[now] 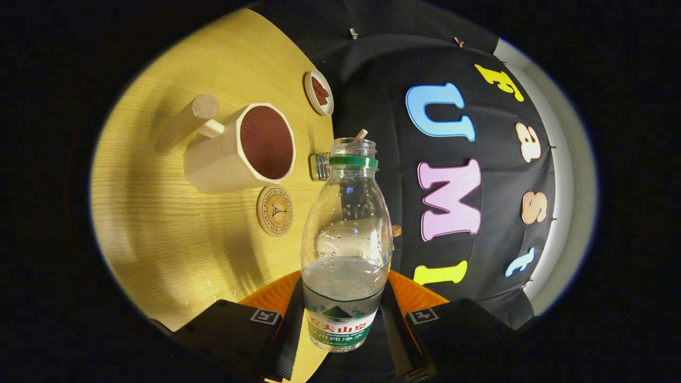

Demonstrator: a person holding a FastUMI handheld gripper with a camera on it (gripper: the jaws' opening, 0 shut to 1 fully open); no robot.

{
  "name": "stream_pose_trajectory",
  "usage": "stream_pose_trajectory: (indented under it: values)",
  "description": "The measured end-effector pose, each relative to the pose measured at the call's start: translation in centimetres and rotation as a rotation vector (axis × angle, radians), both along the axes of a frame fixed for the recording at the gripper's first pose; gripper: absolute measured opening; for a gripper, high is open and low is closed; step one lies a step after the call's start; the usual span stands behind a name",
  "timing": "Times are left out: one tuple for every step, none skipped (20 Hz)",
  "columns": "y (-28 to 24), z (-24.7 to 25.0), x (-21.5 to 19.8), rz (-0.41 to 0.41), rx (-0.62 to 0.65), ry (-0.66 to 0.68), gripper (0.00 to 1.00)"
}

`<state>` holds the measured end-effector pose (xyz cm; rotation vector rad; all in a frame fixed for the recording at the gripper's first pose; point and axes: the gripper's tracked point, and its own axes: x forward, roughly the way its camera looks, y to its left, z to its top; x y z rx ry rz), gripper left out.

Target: Take the bottle from table, then pour the juice into the cup, finally place the bottle on the coaster

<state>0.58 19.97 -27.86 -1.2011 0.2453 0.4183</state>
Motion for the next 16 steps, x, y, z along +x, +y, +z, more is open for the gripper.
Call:
stream_pose_trajectory:
  values:
    - [-0.03, -0.11, 0.06, 0.002, -0.012, 0.002, 0.72]
    - [0.16, -0.13, 0.14, 0.005, -0.026, 0.007, 0.72]
    - [0.12, -0.41, 0.19, 0.009, -0.040, 0.011, 0.71]
    - [0.09, -0.48, 0.27, 0.013, -0.054, 0.013, 0.72]
    - [0.06, -0.45, 0.30, 0.018, -0.066, 0.013, 0.72]
    - [0.10, -0.50, 0.45, 0.022, -0.075, 0.011, 0.72]
    - [0.07, -0.58, 0.47, 0.026, -0.083, 0.011, 0.72]
    - [0.09, -0.64, 0.55, 0.031, -0.093, 0.012, 0.71]
    - [0.08, -0.64, 0.57, 0.036, -0.105, 0.010, 0.72]
    - [0.10, -0.58, 0.59, 0.041, -0.115, 0.009, 0.72]
    - [0.09, -0.69, 0.59, 0.045, -0.123, 0.008, 0.72]
    - [0.01, -0.81, 0.69, 0.047, -0.132, 0.012, 0.71]
    - [-0.01, -0.89, 0.73, 0.048, -0.140, 0.015, 0.71]
    - [-0.04, -0.90, 0.87, 0.048, -0.147, 0.016, 0.72]
    - [-0.12, -0.92, 0.91, 0.048, -0.154, 0.019, 0.72]
    - [-0.18, -1.03, 1.01, 0.048, -0.160, 0.020, 0.72]
